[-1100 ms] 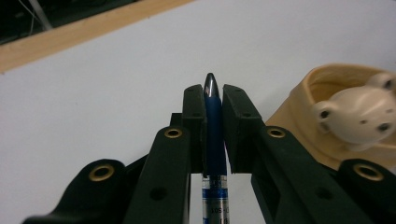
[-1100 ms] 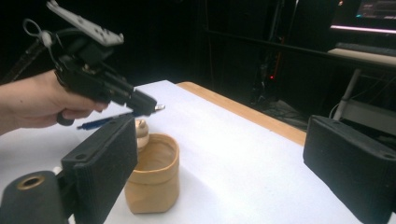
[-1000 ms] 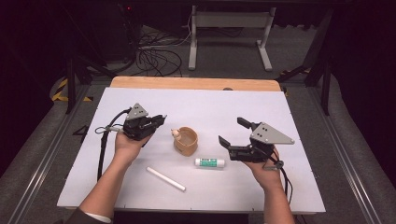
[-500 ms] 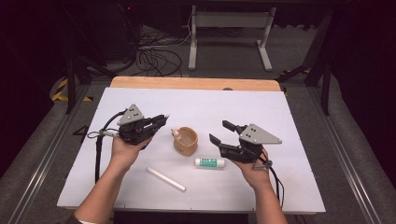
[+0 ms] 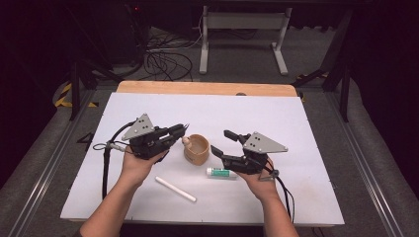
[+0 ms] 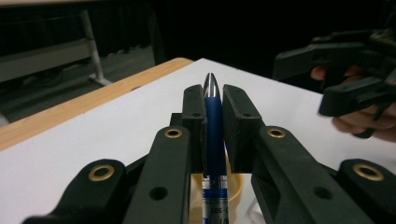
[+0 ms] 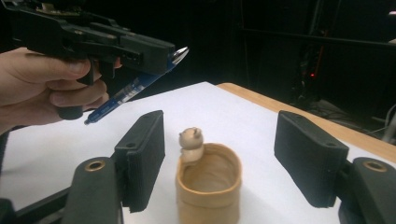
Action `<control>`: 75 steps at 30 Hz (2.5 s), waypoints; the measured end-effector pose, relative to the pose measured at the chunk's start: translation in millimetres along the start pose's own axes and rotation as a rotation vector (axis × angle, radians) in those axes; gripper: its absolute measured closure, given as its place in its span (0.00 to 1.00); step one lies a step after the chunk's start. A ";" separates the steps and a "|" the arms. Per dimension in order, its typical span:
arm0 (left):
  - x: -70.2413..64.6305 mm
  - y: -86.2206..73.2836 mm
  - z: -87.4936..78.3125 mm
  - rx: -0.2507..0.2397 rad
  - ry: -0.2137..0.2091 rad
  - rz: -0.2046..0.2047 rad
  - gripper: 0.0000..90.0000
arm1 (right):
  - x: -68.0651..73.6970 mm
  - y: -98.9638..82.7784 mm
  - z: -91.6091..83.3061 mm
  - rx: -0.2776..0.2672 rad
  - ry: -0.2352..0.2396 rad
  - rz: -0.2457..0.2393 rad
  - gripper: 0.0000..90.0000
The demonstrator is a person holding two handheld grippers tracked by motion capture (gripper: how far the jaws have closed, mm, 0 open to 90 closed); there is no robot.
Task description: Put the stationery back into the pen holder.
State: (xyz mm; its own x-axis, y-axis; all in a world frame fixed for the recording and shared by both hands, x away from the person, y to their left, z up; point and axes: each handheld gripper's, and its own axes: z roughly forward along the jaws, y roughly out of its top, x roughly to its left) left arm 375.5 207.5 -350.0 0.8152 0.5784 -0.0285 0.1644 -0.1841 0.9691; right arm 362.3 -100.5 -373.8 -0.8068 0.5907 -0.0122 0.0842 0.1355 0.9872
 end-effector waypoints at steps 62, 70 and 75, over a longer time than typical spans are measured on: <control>-28.4 -15.9 4.5 -0.068 -0.071 0.036 0.73 | 30.3 -18.4 41.2 -0.010 0.148 0.235 0.89; -21.3 -23.4 -11.3 -0.023 0.013 0.076 0.63 | 30.4 -12.2 37.5 -0.009 0.062 0.145 0.89; -13.1 -29.2 -19.2 0.001 0.052 0.072 0.59 | 30.4 -8.0 36.1 -0.013 0.022 0.092 0.89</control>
State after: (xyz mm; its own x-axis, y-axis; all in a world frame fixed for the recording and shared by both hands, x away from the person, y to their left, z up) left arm 349.4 220.6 -373.1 0.7953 0.6037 0.0544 0.1067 -0.2277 0.9679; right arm 358.3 -54.9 -387.8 -0.8084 0.5829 0.0821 0.1512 0.0709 0.9860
